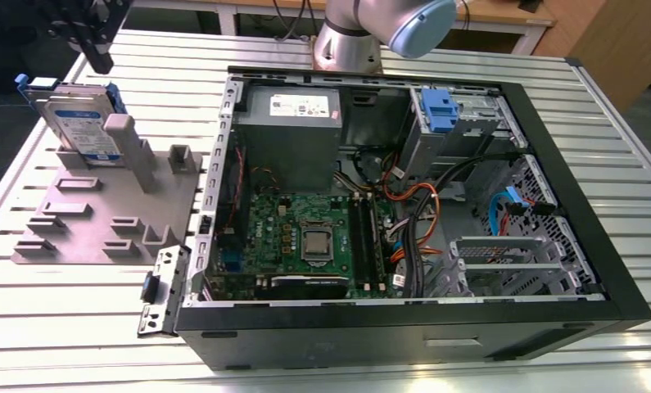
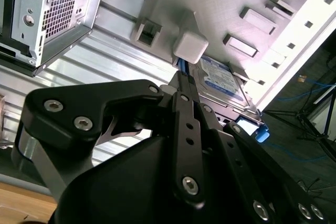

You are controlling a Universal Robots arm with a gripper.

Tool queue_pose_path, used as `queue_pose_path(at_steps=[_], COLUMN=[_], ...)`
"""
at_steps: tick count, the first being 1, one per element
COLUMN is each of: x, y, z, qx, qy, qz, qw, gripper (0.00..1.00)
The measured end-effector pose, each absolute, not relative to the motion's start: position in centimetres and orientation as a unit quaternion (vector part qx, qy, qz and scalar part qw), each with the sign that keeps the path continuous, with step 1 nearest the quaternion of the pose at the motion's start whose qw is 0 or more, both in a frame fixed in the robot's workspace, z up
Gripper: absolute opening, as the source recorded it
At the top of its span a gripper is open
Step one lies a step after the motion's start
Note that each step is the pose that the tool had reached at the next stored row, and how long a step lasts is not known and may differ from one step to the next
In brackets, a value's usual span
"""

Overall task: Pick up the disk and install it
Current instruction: 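Reach for the disk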

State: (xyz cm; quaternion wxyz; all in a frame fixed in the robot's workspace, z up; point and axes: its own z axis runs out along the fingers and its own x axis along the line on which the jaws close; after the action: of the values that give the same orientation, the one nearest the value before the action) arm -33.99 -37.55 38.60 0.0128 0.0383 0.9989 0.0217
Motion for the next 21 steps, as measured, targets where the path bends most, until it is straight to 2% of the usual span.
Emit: queue_pose_path(at_steps=[21], x=[-34.73], y=[-37.45], z=[38.56], qx=[0.038], qy=[0.999], qz=[0.022], qw=[0.013], gripper=[0.11])
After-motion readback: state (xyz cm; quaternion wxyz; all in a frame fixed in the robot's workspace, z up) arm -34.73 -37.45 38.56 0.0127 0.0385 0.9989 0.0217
